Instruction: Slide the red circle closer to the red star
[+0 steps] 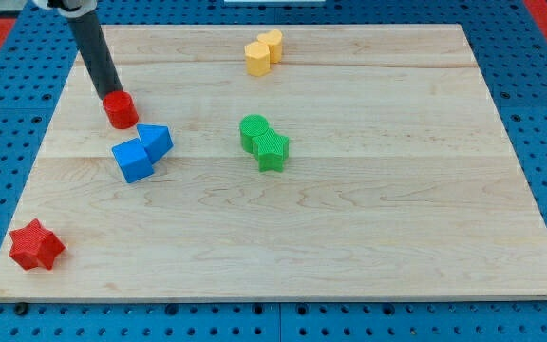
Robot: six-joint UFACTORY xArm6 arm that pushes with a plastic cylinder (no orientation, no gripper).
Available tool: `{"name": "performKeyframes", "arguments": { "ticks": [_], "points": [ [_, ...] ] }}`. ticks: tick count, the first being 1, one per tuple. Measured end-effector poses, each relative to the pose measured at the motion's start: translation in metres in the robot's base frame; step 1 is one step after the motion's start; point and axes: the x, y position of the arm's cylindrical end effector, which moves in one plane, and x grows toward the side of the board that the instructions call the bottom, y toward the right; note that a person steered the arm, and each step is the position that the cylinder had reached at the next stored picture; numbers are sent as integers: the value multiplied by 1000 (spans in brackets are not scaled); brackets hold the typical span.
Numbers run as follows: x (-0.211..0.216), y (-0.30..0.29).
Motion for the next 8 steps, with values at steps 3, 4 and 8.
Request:
{"name": "performKeyframes", "arguments": {
  "ticks": [3, 4, 8],
  "points": [
    [3, 12],
    [0, 43],
    [5, 58]
  ]
}}
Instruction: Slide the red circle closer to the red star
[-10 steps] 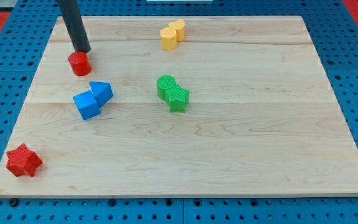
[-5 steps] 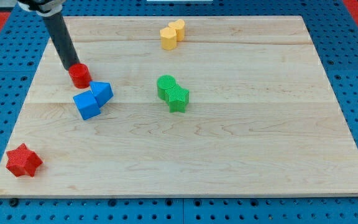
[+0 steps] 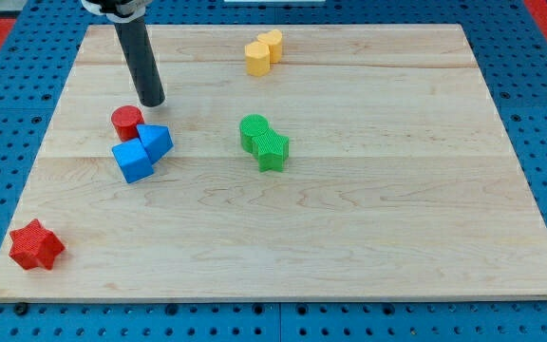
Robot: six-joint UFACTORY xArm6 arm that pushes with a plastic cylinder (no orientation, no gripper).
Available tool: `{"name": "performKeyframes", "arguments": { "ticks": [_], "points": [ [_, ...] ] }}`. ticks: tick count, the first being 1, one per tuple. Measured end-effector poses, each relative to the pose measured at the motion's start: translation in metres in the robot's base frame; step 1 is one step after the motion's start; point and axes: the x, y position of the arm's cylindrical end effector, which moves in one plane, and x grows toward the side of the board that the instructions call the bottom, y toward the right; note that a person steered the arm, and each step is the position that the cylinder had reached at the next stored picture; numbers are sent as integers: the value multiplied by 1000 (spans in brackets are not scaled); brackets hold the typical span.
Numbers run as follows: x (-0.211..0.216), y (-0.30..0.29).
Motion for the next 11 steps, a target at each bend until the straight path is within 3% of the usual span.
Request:
{"name": "performKeyframes", "arguments": {
  "ticks": [4, 6, 7, 11],
  "points": [
    [51, -90],
    [-6, -59],
    [-4, -22],
    [95, -50]
  ]
}}
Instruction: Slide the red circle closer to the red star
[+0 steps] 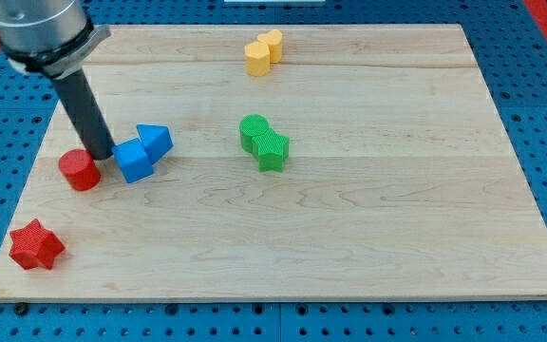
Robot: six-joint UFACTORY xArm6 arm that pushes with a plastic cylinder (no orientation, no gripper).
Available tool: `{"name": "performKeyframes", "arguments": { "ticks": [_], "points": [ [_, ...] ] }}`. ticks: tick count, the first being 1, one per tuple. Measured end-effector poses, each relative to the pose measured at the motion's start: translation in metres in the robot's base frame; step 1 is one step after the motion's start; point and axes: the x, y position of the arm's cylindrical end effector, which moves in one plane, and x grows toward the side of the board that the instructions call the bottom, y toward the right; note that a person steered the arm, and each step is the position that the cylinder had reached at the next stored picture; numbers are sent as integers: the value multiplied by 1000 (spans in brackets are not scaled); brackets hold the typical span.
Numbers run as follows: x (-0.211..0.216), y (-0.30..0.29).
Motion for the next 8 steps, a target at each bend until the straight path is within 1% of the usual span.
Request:
{"name": "performKeyframes", "arguments": {
  "ticks": [1, 2, 3, 4, 5, 6, 8],
  "points": [
    [24, -4],
    [20, -4],
    [11, -19],
    [21, -31],
    [53, -31],
    [61, -31],
    [47, -34]
  ]
}}
